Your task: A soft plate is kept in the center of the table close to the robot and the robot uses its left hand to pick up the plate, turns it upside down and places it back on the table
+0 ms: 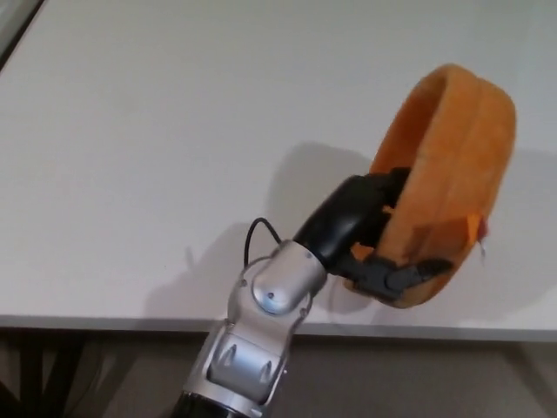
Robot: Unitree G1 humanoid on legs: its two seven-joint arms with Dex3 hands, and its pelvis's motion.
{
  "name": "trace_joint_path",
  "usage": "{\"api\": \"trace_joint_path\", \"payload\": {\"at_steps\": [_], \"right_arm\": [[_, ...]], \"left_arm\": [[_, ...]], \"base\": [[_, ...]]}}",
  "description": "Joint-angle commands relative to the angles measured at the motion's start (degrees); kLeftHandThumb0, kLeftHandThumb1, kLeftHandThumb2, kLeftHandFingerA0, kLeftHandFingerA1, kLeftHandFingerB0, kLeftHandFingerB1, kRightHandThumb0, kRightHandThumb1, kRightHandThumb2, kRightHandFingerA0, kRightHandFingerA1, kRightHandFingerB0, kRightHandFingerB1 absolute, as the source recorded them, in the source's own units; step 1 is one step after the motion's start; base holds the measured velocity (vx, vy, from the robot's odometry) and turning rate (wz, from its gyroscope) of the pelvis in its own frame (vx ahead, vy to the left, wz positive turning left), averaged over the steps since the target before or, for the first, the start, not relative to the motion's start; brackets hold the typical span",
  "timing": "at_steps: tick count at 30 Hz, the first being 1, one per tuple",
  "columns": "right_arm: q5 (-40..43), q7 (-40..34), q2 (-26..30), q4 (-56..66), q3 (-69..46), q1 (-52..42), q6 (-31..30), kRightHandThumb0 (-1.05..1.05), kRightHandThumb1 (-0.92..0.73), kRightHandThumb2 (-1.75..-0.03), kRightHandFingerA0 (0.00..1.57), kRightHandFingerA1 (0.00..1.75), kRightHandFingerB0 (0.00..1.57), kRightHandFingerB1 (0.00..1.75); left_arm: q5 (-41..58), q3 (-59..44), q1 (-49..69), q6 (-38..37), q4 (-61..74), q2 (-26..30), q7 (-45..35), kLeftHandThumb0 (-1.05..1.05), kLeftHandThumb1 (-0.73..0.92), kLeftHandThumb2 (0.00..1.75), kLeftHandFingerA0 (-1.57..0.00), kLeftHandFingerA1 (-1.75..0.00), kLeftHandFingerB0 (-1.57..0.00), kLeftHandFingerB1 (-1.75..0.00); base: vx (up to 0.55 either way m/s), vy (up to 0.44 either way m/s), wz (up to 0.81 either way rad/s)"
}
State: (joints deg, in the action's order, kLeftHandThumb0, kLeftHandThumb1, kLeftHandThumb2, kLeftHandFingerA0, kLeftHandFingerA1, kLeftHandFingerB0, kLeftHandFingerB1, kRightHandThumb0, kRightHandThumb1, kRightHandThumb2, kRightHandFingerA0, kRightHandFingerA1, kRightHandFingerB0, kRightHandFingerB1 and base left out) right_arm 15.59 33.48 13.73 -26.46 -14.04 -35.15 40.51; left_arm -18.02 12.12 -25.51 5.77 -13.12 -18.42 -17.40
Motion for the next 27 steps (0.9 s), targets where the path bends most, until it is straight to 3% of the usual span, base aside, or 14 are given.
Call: {"api": "trace_joint_path", "payload": {"at_steps": [1, 5, 6, 7, 8, 10, 11, 12, 13, 14, 19, 20, 21, 27], "right_arm": [[-0.4, -0.5, 0.3, 1.0, -0.5, -1.5, 1.3, -0.69, -0.80, -0.65, 0.59, 0.42, 0.32, 0.32], [-0.2, -0.6, 0.3, 1.7, -0.4, -1.8, 0.5, -0.70, -0.79, -0.65, 0.59, 0.42, 0.33, 0.32], [-0.1, -0.6, 0.3, 2.0, -0.4, -1.8, 0.2, -0.70, -0.64, -1.00, 0.52, 0.57, 0.25, 0.47], [-0.1, -0.8, 0.3, 2.2, -0.4, -1.7, 0.0, -0.70, -0.64, -1.00, 0.52, 0.57, 0.25, 0.47], [-0.3, -1.1, 0.2, 2.9, -0.4, -1.9, -0.1, -0.69, -0.80, -0.65, 0.58, 0.43, 0.34, 0.32], [-0.1, -1.0, 0.2, 3.1, -0.4, -1.9, 0.1, -0.68, -0.80, -0.65, 0.59, 0.43, 0.34, 0.32], [-0.3, -1.2, 0.4, 2.8, -0.5, -1.7, -0.1, -0.69, -0.64, -0.99, 0.51, 0.56, 0.26, 0.47], [-0.4, -1.1, 0.5, 1.9, -0.7, -1.3, 0.5, -0.68, -0.80, -0.65, 0.60, 0.40, 0.32, 0.32], [-0.4, -1.0, 0.5, 1.5, -0.7, -1.2, 0.7, -0.68, -0.80, -0.65, 0.60, 0.40, 0.32, 0.32], [0.1, -0.7, 0.3, 1.6, -0.7, -1.2, 0.4, -0.70, -0.79, -0.65, 0.61, 0.41, 0.33, 0.32], [-0.4, -1.3, 0.4, 3.6, -0.4, -1.6, -0.2, -0.69, -0.79, -0.65, 0.60, 0.41, 0.33, 0.32], [0.4, -0.6, 0.4, 3.1, -0.4, -1.2, -0.4, -0.69, -0.63, -0.98, 0.52, 0.56, 0.26, 0.47], [1.2, 0.0, 0.4, 3.2, -0.4, -1.1, -0.7, -0.67, -0.78, -0.64, 0.60, 0.42, 0.33, 0.32], [0.7, -0.2, 0.5, 2.6, -0.5, -1.2, -0.5, -0.68, -0.78, -0.65, 0.61, 0.41, 0.33, 0.31]], "left_arm": [[44.9, -21.4, 7.9, 6.6, 3.3, -29.2, 11.2, -0.16, 0.51, 0.85, -0.94, -1.75, -0.73, -1.75], [52.6, -26.7, 6.4, 5.0, 2.3, -30.7, 17.3, -0.17, 0.45, 0.92, -0.96, -1.75, -0.64, -1.75], [54.4, -27.9, 5.6, 4.4, 2.0, -31.0, 19.1, -0.17, 0.44, 0.90, -0.97, -1.75, -0.62, -1.75], [55.1, -28.6, 4.9, 3.6, 1.7, -31.2, 20.7, -0.17, 0.44, 0.90, -0.97, -1.75, -0.62, -1.75], [55.7, -29.6, 4.3, 1.8, 1.6, -31.8, 24.2, -0.16, 0.47, 0.89, -0.96, -1.75, -0.57, -1.75], [56.8, -31.4, 4.1, -0.3, 1.6, -32.6, 30.4, -0.13, 0.51, 0.88, -0.92, -1.75, -0.37, -1.75], [56.8, -32.4, 4.3, -1.7, 1.5, -33.1, 34.2, -0.28, 0.48, 0.96, -1.20, -1.46, -0.60, -1.13], [56.9, -33.1, 4.1, -2.3, 1.1, -33.1, 35.8, -0.28, 0.48, 0.95, -1.19, -1.46, -0.61, -1.14], [57.1, -33.4, 4.0, -2.5, 0.9, -33.0, 36.4, -0.28, 0.48, 0.95, -1.19, -1.46, -0.61, -1.14], [58.6, -34.8, 4.3, -3.9, -0.3, -32.7, 37.1, -0.14, 0.54, 0.86, -0.92, -1.75, -0.32, -1.75], [62.7, -36.6, 4.4, -5.3, -0.4, -32.7, 39.1, -0.13, 0.55, 0.77, -0.95, -1.75, -0.34, -1.70], [63.3, -37.2, 3.9, -6.6, -0.8, -32.7, 40.7, -0.13, 0.58, 0.72, -0.95, -1.75, -0.29, -1.55], [63.8, -37.5, 3.7, -7.2, -1.2, -32.6, 41.5, -0.16, 0.60, 0.70, -0.94, -1.75, -0.27, -1.69], [67.0, -38.4, 4.5, -9.1, -2.2, -33.0, 45.2, -0.23, 0.69, 0.60, -0.94, -1.75, -0.35, -1.75]], "base": [[0.00, 0.000, 0.00], [0.00, 0.000, 0.00], [0.00, 0.000, 0.00], [0.00, 0.000, 0.00], [0.00, 0.000, 0.00], [0.00, 0.000, 0.00], [0.00, 0.000, 0.00], [0.00, 0.000, 0.00], [0.00, 0.000, 0.00], [0.00, 0.000, 0.00], [0.00, 0.000, 0.00], [0.00, 0.000, 0.00], [0.00, 0.000, 0.00], [0.00, 0.000, 0.00]]}}
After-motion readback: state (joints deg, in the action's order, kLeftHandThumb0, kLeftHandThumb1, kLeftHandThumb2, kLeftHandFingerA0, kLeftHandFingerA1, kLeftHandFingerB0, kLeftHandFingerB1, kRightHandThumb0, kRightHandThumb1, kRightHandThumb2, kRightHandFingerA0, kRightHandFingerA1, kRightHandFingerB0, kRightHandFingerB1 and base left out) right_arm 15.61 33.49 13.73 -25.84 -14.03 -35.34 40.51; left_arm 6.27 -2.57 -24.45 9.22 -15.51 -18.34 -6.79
